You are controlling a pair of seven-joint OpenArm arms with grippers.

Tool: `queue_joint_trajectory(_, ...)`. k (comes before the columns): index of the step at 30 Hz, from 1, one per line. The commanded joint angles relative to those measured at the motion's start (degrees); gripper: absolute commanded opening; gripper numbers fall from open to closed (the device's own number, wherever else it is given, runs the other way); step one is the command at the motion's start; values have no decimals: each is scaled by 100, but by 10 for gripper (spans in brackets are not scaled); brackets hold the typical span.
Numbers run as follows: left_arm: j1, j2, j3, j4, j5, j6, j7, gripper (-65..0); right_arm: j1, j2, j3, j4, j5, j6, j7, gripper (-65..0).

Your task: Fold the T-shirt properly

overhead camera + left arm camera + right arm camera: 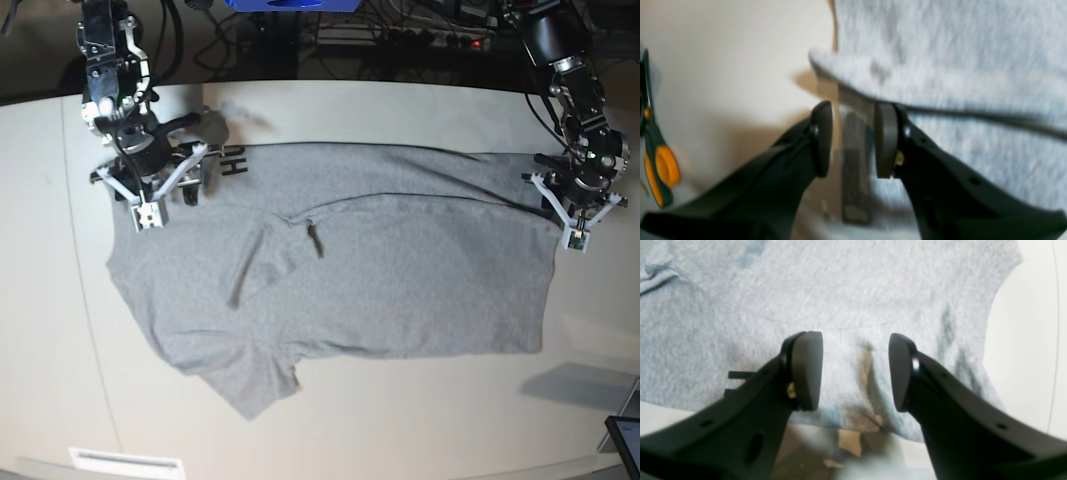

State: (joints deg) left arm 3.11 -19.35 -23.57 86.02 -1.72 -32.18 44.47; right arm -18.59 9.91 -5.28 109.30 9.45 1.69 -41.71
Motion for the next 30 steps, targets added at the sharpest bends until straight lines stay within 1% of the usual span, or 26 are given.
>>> queue_joint_trajectory(1,-114,-126,-30,36,-9,32,-108,-438,17,24,5,108,0,20,123,-345)
queue_joint_trajectory(10,-729,-38,6,-668,-9,32,-108,-438,26,24,5,99,0,20,123,-345)
queue_joint_trajectory(18,-1133,59,480,-712,-9,67,-108,-438,44,24,-4,99,0,28,123,-345)
queue_joint_trajectory(20,-1177,120,454,-712,-9,67,-100,-438,44,24,-4,90,0,28,123,-345)
queue_joint_trajectory(26,-1327,111,436,-993,-9,67,-100,-438,44,24,-4,90,0,28,123,-345)
queue_joint_trajectory(28,-1318,102,392,-905,-17,67,-100,-438,52,24,-4,108,0,28,132,-345)
queue_joint_trajectory(30,-1213,67,243,-597,-17,67,-100,-438,52,24,-4,125,0,28,149,-345)
